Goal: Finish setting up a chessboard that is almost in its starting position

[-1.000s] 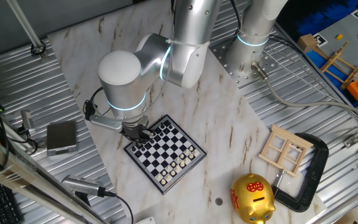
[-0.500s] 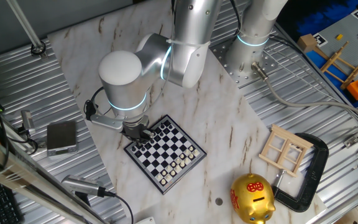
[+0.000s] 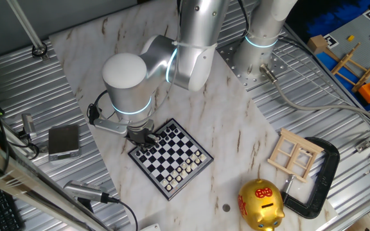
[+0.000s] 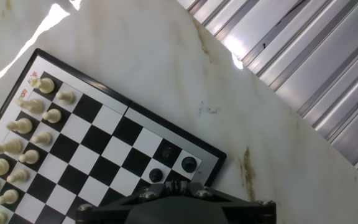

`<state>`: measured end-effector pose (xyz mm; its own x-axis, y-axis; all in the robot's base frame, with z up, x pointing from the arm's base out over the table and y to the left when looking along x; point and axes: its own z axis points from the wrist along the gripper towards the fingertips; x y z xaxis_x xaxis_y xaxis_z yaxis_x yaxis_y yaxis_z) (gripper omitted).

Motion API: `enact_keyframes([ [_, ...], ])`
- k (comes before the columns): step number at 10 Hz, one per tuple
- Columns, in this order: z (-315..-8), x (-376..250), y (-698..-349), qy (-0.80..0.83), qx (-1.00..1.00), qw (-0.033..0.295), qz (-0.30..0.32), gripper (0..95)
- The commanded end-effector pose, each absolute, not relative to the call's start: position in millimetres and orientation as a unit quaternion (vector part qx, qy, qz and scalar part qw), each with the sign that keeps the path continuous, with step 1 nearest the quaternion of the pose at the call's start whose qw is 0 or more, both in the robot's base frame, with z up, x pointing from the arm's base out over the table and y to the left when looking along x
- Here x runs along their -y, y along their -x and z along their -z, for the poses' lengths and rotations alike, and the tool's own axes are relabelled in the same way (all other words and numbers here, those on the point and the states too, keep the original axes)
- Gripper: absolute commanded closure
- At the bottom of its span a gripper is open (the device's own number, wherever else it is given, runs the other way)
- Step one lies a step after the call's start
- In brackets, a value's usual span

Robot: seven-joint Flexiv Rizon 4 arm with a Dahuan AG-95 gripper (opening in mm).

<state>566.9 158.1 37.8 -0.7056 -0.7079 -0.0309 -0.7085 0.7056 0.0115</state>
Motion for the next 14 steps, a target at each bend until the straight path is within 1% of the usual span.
enact_keyframes([
  [1,-37.4,-158.5,-567.0,0.384,-0.923,0.011,-0.012,95.0],
  [11,-37.4,-158.5,-567.0,0.385,-0.923,0.011,-0.015,95.0],
  [12,-37.4,-158.5,-567.0,0.385,-0.923,0.011,-0.016,76.0],
  [14,-37.2,-158.6,-566.7,0.387,-0.922,0.010,-0.016,76.0],
])
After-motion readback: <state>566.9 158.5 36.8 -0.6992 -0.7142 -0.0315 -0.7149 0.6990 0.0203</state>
